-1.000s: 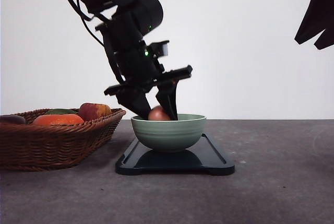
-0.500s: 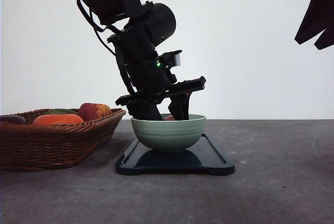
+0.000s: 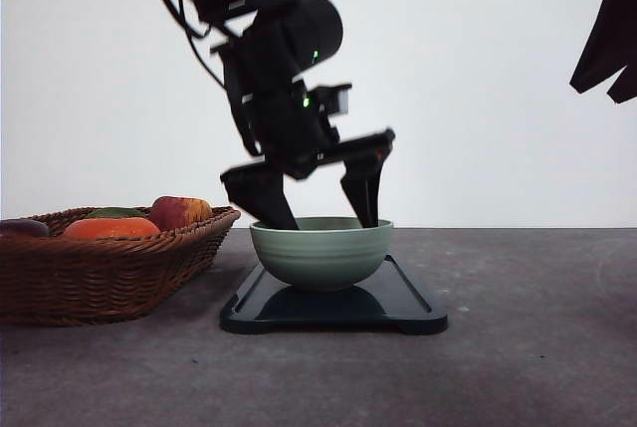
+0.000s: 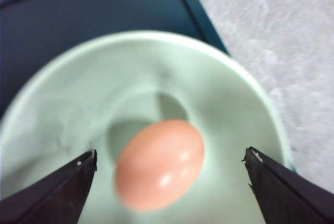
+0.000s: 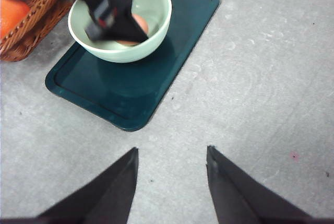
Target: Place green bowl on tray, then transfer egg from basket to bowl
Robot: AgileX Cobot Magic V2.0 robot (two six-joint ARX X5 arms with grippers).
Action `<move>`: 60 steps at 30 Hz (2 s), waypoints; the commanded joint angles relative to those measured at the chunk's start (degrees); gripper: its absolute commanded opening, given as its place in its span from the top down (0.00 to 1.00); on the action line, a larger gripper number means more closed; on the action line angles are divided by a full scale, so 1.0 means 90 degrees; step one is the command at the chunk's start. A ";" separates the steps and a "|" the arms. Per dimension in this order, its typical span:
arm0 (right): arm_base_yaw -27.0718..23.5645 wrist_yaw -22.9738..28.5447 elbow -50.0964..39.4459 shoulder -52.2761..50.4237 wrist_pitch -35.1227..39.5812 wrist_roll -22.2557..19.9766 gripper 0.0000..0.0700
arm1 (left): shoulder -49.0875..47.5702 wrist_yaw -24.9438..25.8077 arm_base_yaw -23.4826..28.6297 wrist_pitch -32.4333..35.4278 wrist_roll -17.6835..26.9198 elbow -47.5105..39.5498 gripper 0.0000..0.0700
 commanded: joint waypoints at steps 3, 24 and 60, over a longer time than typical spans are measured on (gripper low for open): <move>0.0027 0.0024 0.0027 0.0034 0.0042 0.0046 0.64 | 0.0107 -0.0017 0.0015 -0.0760 0.0195 0.0791 0.23; 0.0027 0.0022 0.0027 0.0034 0.0068 0.0046 0.64 | -0.3282 -0.0287 0.0222 0.0370 0.0467 -0.2010 0.23; 0.0029 -0.0047 0.0029 0.0030 0.0206 0.0053 0.98 | -0.9771 -0.0440 0.2206 -0.0569 -0.0066 -0.6151 1.00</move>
